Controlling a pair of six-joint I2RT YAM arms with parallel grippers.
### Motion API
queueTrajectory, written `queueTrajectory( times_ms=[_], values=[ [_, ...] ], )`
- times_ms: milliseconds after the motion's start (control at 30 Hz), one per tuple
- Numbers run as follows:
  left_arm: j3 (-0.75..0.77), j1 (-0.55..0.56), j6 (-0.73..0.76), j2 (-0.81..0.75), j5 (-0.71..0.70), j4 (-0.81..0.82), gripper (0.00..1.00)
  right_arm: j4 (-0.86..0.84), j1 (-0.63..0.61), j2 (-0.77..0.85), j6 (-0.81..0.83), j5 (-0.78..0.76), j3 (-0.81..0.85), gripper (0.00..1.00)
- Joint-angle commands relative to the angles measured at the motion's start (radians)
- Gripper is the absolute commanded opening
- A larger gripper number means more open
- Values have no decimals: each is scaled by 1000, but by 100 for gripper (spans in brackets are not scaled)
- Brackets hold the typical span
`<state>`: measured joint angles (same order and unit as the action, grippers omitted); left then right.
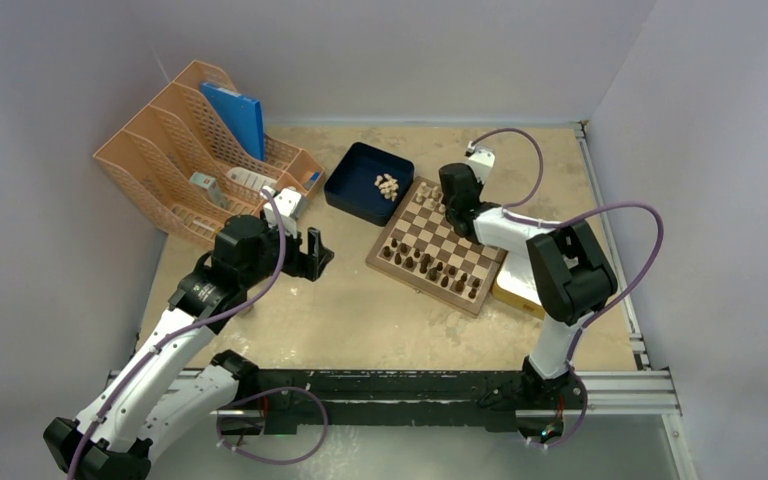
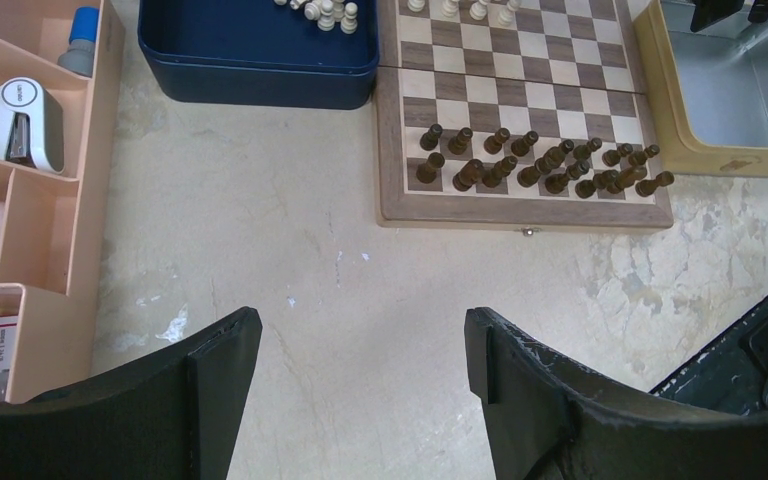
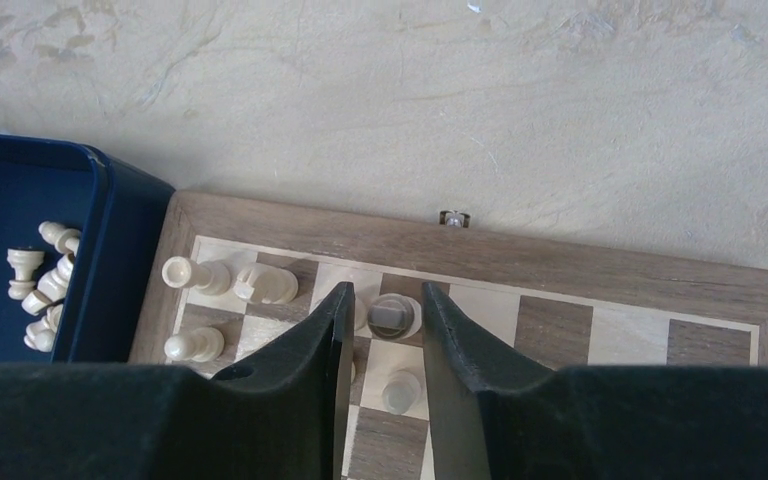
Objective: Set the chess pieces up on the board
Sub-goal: Place the chess piece on the chessboard, then pick up the chess piece from the storage box.
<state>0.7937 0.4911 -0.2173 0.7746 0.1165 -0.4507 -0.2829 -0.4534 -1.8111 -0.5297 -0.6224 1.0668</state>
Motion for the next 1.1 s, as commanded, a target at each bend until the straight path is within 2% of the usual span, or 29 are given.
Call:
queueTrajectory(
  times_ms=[0,433,633,800,933,1067],
  values=[
    [2,-6,2,-14,-17,18,74,9,-4,13,18,-51,53,34],
    [0,-6,4,-12,-17,20,74,66,-4,25,31,-45,96,34],
    [4,-6,7,-7,-18,14,74,98,-4,101,68,27,136,37],
    [4,-6,7,-29,-26,19,74,75,-16,114,109,176,203,37],
    [3,-7,10,-48,-31,24,74,60,-45,63,163,262,287,37],
    [1,-6,9,-67,-35,27,74,119,-91,-42,174,255,420,36]
  ],
)
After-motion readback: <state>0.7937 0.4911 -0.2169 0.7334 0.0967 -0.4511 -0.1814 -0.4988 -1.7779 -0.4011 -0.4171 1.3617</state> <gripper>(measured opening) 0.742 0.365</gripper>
